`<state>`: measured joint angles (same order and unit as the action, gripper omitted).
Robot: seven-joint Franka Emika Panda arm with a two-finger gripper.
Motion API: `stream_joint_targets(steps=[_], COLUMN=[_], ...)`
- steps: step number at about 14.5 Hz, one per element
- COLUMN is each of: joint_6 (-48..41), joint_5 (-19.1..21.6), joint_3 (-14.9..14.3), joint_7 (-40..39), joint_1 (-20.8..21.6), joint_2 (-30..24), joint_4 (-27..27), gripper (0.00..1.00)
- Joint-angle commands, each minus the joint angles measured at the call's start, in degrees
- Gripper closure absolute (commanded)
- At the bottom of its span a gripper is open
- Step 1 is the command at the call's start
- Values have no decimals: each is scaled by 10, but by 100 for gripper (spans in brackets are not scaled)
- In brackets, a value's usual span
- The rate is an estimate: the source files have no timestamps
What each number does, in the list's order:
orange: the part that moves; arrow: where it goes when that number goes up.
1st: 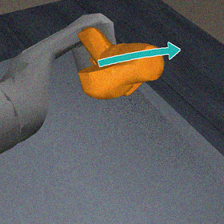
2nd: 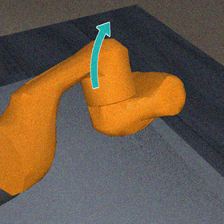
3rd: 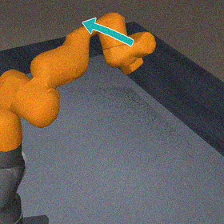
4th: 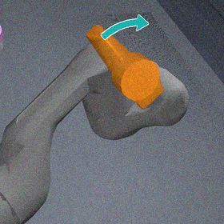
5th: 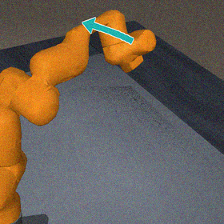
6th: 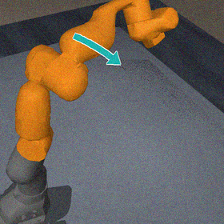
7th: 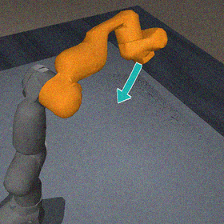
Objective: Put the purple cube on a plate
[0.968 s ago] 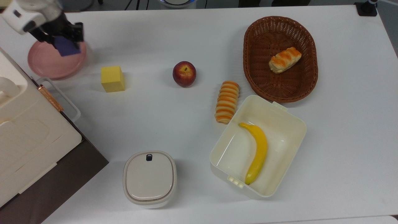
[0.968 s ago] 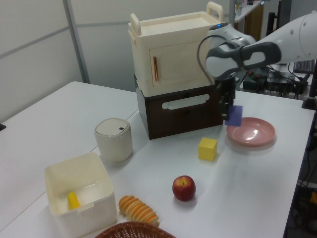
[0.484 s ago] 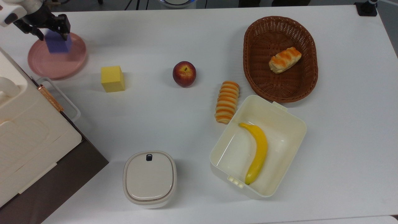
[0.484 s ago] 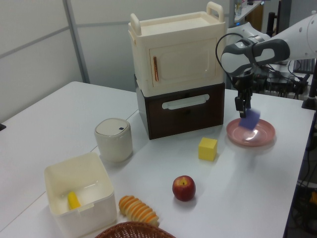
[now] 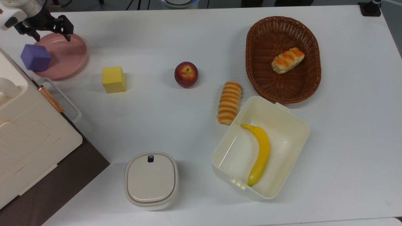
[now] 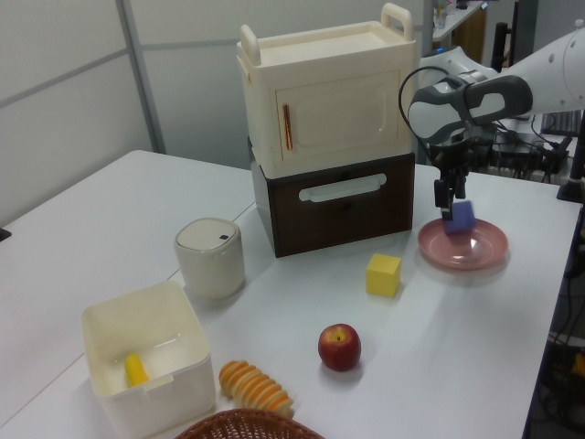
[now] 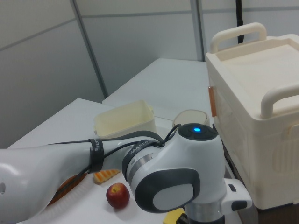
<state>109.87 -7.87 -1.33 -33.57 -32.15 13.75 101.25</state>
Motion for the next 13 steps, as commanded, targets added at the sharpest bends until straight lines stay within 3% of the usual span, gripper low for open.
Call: stream_joint_targets(steps=[1,5,8,9,13], joint_6=[-4,-4,-8,-19,-85], joint_5=[-2,0,0,0,-4], joint_3=[12,44,91,105,99], joint_7=[7,50,143,188,363], joint_1=[5,9,29,48,166], joint_2=[-19,-24,-35,-40,-79], joint_4=[0,0,-4,-11,-44], gripper=[0,0,0,0,0])
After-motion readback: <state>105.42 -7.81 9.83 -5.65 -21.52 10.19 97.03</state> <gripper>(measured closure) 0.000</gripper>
